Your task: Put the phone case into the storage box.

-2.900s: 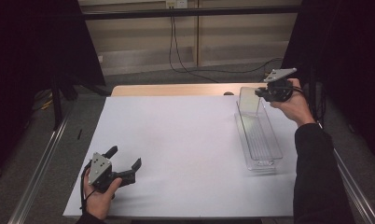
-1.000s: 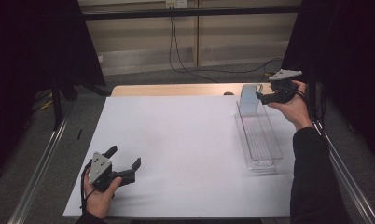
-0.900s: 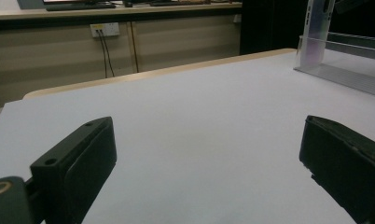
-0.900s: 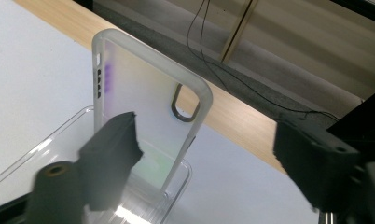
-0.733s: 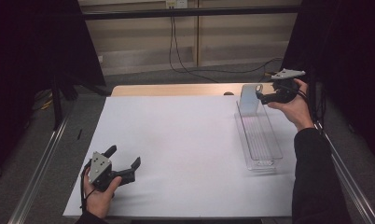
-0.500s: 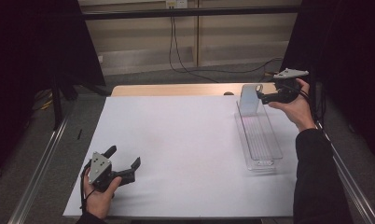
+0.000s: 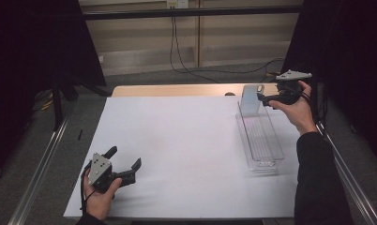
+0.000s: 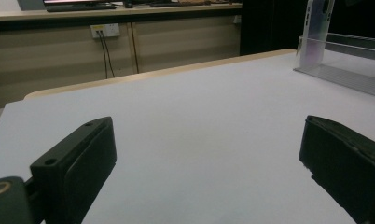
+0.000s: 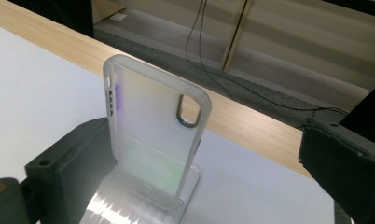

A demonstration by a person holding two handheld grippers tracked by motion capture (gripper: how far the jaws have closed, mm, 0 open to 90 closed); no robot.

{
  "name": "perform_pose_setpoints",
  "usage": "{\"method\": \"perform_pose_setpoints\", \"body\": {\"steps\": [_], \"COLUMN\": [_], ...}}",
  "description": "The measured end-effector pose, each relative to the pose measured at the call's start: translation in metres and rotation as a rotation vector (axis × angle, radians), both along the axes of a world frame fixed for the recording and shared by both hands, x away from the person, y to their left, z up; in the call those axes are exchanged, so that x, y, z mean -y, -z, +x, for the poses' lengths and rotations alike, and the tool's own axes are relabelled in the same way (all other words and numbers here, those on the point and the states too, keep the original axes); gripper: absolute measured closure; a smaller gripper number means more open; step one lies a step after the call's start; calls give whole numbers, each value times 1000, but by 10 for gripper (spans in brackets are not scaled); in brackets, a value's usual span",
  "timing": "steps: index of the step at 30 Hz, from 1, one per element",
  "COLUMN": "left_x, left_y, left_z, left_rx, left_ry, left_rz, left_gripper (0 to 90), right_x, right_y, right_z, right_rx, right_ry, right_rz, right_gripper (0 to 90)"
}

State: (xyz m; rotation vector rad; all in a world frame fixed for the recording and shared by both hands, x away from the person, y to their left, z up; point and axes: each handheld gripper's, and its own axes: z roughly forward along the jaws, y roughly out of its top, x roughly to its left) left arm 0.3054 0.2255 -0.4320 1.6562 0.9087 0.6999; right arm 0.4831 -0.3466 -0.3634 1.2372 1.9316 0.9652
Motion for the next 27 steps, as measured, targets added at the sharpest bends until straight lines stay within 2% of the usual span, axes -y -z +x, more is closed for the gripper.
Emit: {"method": "perform_pose_setpoints", "body": {"steps": [6,9,13,17,27], "left_x": [0,-1,-1,-2,-3], "left_y": [0,-1,-1,-3,-4], "left_z": [-1,-1,-1,-2,-2], "left_rx": [2,5,6,17,20], "left_ry": [8,4,7,8,8], "left_rz": [-3,-5,-6,-12,-20], "left_gripper": [38,38,38,38,37], "right_x": [1,0,0,-1,-3], "right_y": [-4,-2,0,4,13], "right_z": [-5,-7,-10,-14,-27], "right_rx": [19,12,27,20,35], "right_ry": [7,9,10,13,19], "right_rz": [35,41,67,89,119], "right_gripper": [22,19,20,21,27]}}
